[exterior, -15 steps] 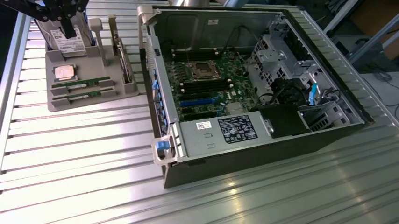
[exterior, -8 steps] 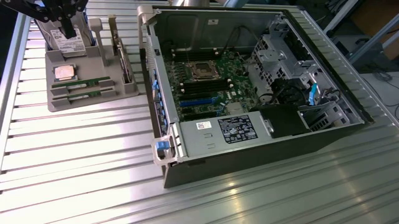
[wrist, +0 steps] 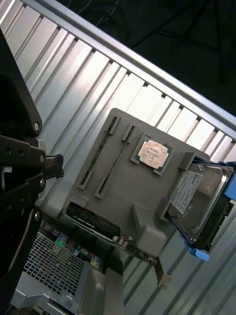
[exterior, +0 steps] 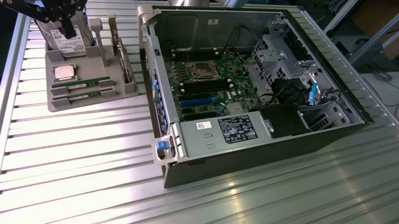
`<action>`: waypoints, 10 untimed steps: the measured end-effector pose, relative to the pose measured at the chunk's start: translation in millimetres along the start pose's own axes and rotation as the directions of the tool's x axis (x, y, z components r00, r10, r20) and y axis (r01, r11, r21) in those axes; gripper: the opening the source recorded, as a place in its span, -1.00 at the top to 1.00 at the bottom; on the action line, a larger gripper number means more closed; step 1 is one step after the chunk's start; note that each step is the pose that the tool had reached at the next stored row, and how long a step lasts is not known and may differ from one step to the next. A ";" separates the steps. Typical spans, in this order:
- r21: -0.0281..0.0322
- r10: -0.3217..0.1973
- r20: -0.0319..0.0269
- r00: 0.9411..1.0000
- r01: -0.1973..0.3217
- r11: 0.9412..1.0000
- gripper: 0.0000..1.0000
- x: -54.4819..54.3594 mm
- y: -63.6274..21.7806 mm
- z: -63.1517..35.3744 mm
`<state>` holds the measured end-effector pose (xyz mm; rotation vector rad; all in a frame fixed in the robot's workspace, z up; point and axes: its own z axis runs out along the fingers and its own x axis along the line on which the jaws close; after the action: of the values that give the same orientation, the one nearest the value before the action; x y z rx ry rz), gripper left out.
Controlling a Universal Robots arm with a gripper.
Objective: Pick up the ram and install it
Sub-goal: 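Pick up the ram and move it above insertion slot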
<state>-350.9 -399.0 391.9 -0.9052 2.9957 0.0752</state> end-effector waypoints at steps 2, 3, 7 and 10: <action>0.000 -0.013 -0.001 1.000 0.013 1.000 0.79 0.0 0.0 0.0; 0.000 -0.019 -0.001 1.000 0.019 1.000 0.79 0.0 0.0 0.0; -0.001 -0.048 -0.002 0.999 0.048 0.999 0.79 0.0 0.0 0.0; -0.002 -0.068 -0.003 0.998 0.068 0.998 0.79 0.0 0.0 0.1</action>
<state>-350.9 -398.9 391.8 -1.0070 2.9647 0.0758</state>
